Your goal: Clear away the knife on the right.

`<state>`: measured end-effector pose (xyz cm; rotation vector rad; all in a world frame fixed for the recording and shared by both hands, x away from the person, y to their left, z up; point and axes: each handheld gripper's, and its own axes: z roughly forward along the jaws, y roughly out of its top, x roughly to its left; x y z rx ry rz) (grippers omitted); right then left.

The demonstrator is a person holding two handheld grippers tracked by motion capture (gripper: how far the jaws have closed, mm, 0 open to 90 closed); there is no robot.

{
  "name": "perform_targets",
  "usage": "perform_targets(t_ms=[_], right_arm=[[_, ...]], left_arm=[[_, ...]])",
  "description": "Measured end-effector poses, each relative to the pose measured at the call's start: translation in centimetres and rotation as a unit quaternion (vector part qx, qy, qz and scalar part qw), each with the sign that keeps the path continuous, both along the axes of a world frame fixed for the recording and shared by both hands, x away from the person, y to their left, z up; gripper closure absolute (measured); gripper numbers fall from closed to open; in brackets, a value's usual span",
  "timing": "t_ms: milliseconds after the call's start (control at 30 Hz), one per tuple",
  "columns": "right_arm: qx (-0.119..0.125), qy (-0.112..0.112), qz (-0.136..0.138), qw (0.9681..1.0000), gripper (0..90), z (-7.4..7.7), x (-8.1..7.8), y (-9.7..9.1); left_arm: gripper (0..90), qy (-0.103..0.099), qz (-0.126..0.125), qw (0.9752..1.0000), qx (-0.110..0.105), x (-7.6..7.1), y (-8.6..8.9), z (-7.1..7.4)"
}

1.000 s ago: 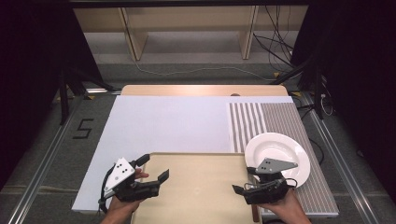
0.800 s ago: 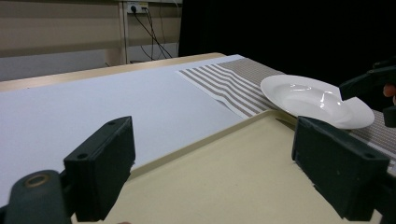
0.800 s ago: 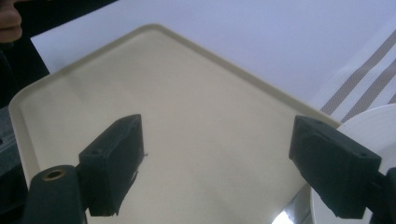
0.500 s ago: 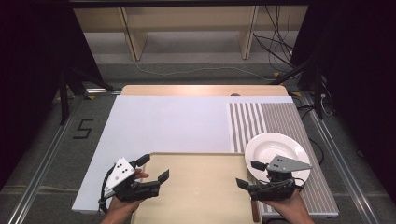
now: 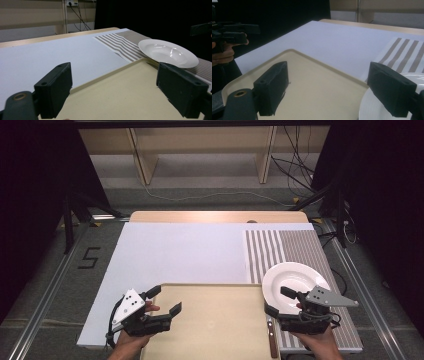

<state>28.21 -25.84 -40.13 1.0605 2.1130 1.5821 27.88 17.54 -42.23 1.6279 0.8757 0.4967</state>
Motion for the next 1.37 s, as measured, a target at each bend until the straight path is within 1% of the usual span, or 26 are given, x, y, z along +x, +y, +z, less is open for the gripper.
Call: perform_targets(t_ms=[133,333,633,1067,1367], right_arm=[[0.000,-0.003,0.000,1.0000,17.6,-0.13,-0.16,-0.22],[0.001,-0.017,0.003,0.9999,16.9,-0.35,-0.41,-0.29],[-0.015,-0.013,0.005,0.9998,16.1,-0.98,-0.76,-0.32],[-0.010,-0.018,0.002,0.9998,15.9,-0.72,-0.80,-0.35],[-0.016,-0.016,0.002,0.9997,15.9,-0.69,-0.75,-0.20]], left_arm=[[13.2,0.000,0.000,1.0000,-0.001,-0.01,0.00,0.01],[13.2,0.000,-0.001,1.0000,-0.002,-0.03,0.01,0.00],[12.8,-0.003,-0.001,1.0000,-0.008,-0.14,0.12,0.02],[12.5,-0.006,0.002,1.0000,-0.007,-0.03,0.11,0.01],[12.5,-0.007,0.003,0.9999,-0.007,-0.02,0.11,0.02]])
